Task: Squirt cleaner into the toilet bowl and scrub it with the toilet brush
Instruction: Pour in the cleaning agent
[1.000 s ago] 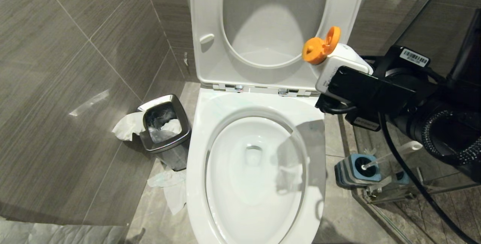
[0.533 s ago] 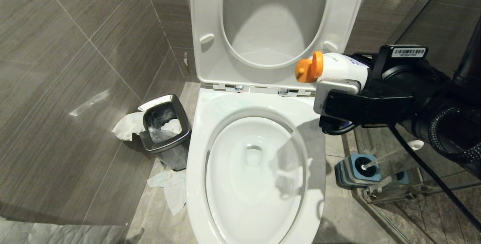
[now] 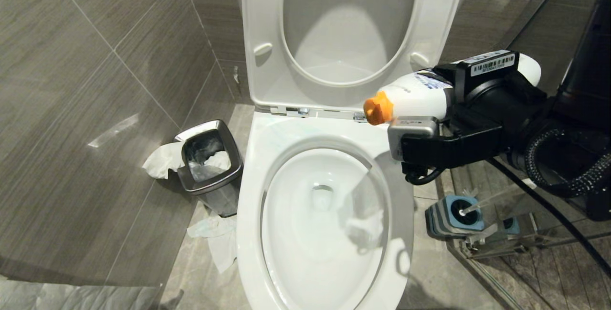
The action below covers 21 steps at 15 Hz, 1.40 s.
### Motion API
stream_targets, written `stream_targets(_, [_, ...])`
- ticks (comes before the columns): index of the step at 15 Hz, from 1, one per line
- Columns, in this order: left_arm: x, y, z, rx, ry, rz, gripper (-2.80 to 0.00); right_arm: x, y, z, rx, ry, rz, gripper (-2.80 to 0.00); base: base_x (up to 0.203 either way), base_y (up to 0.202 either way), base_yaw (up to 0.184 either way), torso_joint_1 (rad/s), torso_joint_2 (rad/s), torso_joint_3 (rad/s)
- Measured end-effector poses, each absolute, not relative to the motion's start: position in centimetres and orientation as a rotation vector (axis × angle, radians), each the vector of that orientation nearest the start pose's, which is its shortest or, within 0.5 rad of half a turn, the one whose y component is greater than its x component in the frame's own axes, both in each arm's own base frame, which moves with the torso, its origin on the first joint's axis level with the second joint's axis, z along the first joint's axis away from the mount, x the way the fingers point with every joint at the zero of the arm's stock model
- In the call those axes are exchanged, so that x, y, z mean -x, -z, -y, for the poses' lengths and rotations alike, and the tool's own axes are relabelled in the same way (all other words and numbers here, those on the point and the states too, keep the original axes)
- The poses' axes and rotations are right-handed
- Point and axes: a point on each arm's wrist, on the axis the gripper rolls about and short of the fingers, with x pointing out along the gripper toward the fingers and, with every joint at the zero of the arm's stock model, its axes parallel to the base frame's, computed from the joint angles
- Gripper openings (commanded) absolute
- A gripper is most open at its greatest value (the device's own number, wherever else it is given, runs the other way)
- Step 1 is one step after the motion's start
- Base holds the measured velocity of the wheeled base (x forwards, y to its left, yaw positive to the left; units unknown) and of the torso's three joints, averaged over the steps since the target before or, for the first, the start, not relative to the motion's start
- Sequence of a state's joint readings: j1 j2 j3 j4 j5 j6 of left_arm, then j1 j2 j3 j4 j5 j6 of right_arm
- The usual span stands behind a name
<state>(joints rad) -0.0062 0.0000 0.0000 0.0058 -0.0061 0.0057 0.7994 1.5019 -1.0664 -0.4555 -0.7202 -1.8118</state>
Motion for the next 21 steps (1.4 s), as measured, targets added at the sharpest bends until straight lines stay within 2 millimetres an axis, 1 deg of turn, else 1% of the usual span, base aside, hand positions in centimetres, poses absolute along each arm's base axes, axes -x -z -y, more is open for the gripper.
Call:
stream_targets(7, [2.3,-7.5,0.0,-0.005,0.012,-0.006,-2.80,-19.2,-30.0,-19.2,1.961,-0.052,0.127,-2.80,0.000,0.000,0.000,0.000,0.00,0.000])
stream_targets(14, [2.3,-7.5,0.0,-0.005,0.013,-0.006,-2.80,-19.1,-30.4,-19.3,2.131,0.014,0.066,-2.80,0.000,0.000,0.000,0.000,0.00,0.000])
stream_targets(17, [2.3,-7.5,0.0,-0.005,0.012,-0.006,-2.80,-19.3,-30.6,-19.9,2.136,0.046,0.071,-2.80,0.000,0.000,0.000,0.000,0.00,0.000])
stream_targets(21, [2.3,-7.5,0.0,-0.006,0.012,-0.006,-2.80,-19.4,-30.9,-21.2,2.124,0.080,0.073,-2.80,0.000,0.000,0.000,0.000,0.00,0.000])
